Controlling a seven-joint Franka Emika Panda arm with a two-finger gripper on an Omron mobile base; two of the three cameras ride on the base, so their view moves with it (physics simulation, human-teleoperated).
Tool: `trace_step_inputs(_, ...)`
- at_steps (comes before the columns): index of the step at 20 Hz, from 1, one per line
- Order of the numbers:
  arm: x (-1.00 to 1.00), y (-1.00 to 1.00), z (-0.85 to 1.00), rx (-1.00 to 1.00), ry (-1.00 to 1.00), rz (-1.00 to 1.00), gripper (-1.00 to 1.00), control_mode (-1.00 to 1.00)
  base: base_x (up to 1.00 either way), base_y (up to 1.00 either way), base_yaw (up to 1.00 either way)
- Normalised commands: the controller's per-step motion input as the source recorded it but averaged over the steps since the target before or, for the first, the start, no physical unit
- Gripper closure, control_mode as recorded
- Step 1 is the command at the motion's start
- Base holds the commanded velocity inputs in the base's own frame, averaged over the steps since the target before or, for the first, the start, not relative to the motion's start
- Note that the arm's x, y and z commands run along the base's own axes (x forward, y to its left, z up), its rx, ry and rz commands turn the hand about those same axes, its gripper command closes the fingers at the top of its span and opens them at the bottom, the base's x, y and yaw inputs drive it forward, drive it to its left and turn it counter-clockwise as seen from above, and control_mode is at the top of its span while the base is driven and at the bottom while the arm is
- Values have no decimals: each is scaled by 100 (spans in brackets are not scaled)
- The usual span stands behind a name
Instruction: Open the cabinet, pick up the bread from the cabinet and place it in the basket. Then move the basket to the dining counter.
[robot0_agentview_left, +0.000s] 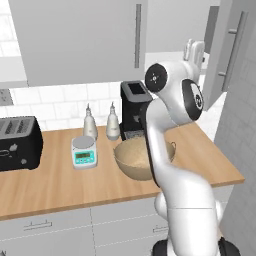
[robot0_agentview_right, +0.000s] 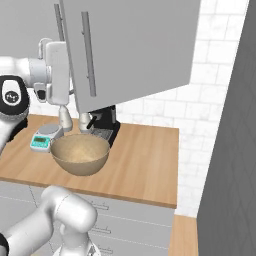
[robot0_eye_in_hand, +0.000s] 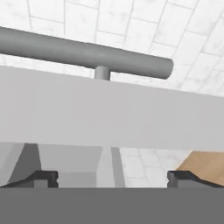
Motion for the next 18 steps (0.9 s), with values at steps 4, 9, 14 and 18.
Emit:
trace_step_inputs(4, -28, 0, -5, 26, -29, -15, -100, -100, 0, 0, 0)
trace_step_inputs(9, -64, -36, -3, 22, -28, -21, -100, -100, 0, 0, 0)
trace_step_inputs(14, -25, -72, -35, 10, -25, -35, -100, -100, 0, 0, 0)
trace_step_inputs(18, 37, -100, -59, 2, -17, -35, -100, -100, 0, 0, 0)
